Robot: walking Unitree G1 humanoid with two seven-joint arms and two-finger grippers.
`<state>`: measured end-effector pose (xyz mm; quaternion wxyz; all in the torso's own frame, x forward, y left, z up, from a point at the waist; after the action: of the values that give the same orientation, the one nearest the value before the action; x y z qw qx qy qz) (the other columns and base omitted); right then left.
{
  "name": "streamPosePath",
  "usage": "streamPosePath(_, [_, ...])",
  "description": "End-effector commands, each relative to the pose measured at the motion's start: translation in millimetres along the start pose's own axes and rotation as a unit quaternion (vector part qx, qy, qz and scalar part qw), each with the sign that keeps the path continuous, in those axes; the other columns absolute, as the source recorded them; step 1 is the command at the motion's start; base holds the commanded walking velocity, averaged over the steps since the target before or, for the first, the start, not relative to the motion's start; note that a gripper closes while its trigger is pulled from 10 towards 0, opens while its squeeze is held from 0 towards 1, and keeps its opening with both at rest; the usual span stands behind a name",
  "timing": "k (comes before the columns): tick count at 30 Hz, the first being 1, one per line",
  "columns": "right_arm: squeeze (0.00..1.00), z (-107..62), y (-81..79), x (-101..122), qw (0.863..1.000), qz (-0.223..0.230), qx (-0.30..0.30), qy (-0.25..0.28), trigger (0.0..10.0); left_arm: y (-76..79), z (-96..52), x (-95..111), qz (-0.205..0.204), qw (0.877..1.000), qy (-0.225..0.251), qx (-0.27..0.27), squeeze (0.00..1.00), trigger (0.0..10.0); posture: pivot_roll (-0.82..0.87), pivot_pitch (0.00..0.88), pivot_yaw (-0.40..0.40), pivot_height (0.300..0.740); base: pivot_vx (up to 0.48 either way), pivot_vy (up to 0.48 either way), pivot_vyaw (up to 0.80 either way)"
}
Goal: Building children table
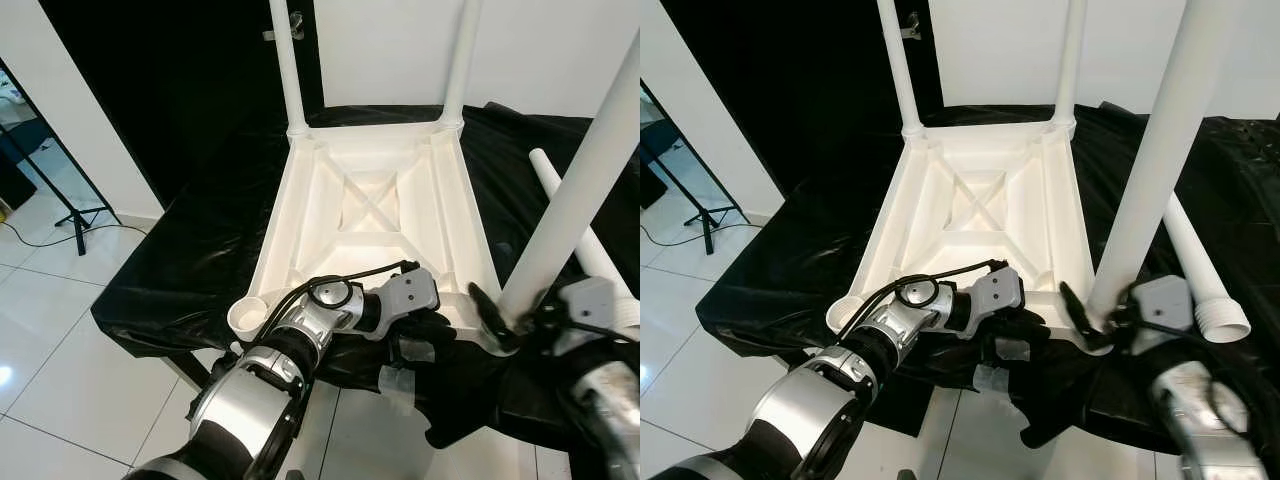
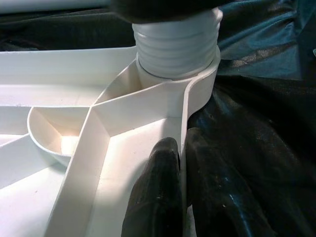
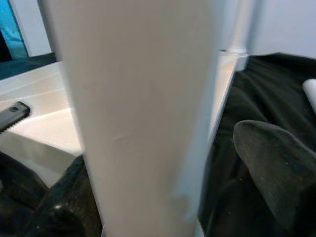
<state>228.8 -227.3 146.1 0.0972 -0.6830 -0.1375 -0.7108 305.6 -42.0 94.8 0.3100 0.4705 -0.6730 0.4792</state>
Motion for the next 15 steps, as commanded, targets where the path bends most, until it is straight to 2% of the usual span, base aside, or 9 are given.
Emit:
streamPosePath(1, [0.0, -4.1, -1.1, -8.4, 0.999, 0.009, 0.028, -0.028, 4.9, 11.9, -4.0, -34.9, -0.068, 0.993, -0.063, 0.068, 0.0, 10.0, 0.02, 0.0, 0.067, 0.74, 0.0, 0.0, 0.0])
streamPosePath(4, [0.0, -5.7, -2.0, -10.5, 0.998, 0.007, 0.04, -0.037, 4.9, 11.8, -4.1, -34.9, -0.068, 0.993, -0.063, 0.068, 0.0, 10.0, 0.02, 0.0, 0.067, 0.74, 0.0, 0.0, 0.0])
streamPosePath(5, [0.0, -6.5, -2.8, -11.3, 0.998, 0.01, 0.051, -0.04, 0.0, 11.6, -3.9, -34.6, -0.068, 0.993, -0.063, 0.069, 0.0, 10.0, 0.02, 0.0, 0.067, 0.74, 0.0, 0.0, 0.0])
streamPosePath(11, [0.0, -9.0, 6.5, -10.4, 0.997, 0.02, 0.055, -0.044, 0.0, 13.4, -3.1, -34.8, -0.07, 0.994, -0.061, 0.066, 0.0, 10.0, 0.02, 0.0, 0.075, 0.74, 0.0, 0.0, 0.0])
streamPosePath(15, [0.0, -12.8, 5.8, -14.1, 0.996, 0.025, 0.062, -0.059, 0.0, 14.0, -3.7, -35.6, -0.069, 0.994, -0.062, 0.064, 0.0, 10.0, 0.02, 0.0, 0.076, 0.74, 0.0, 0.0, 0.0])
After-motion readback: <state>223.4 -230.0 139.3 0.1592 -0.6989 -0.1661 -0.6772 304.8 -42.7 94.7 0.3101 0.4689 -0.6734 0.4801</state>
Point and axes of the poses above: a point about 5 cm out from each wrist's last joint towards the gripper, its own z axis pointing out of the wrist towards the gripper, its own x axis along the axis of the wrist's last joint, y = z × x, the point moved 2 cm from there along z, pointing out of the wrist towards the gripper, and after that the axes turned 13 degrees about z, right-handed, at the moved point
